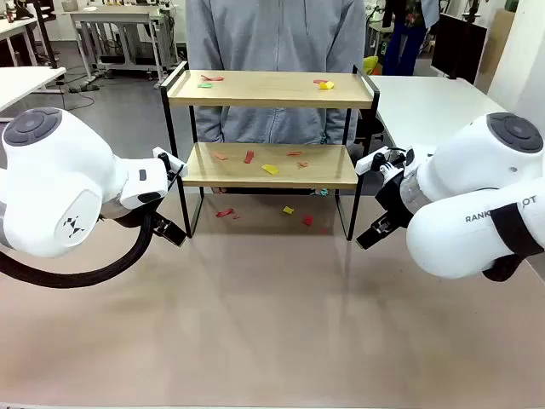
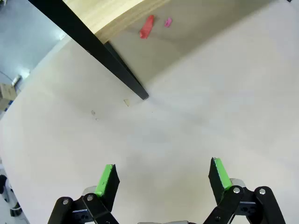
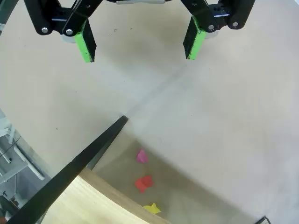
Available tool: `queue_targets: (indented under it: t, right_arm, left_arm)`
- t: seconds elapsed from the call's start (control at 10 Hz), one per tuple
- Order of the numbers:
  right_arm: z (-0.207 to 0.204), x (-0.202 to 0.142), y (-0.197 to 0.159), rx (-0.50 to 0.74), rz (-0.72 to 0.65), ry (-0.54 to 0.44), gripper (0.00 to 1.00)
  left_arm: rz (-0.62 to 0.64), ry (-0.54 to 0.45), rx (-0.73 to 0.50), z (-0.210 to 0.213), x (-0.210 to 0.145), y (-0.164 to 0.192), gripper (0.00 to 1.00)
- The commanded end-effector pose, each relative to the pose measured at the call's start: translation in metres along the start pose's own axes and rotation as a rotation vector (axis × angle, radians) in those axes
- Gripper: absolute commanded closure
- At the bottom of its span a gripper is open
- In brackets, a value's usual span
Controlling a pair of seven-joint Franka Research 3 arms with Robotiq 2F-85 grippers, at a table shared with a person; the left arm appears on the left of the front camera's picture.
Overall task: Clean the shelf.
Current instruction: Pick up the Duster handed by the human.
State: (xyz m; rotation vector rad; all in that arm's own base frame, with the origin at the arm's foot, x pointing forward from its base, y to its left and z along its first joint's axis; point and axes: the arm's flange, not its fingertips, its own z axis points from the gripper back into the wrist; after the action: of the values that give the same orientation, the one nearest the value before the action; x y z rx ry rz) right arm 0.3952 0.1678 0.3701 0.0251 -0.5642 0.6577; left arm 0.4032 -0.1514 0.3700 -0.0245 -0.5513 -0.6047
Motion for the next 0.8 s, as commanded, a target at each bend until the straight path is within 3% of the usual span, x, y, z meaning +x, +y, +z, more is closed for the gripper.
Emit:
queue_targets:
  t: [0.0,0.7]
  right_arm:
    - [0.0000,0.0000,0.0000,0.000,0.000,0.000,0.00]
    - [0.0000,0.0000,0.0000,0.000,0.000,0.000,0.00]
  left_arm:
    - [0.000,0.000,0.000,0.0001,0.0000,0.0000,0.00]
    - [0.000,0.000,0.000,0.0001,0.0000,0.0000,0.00]
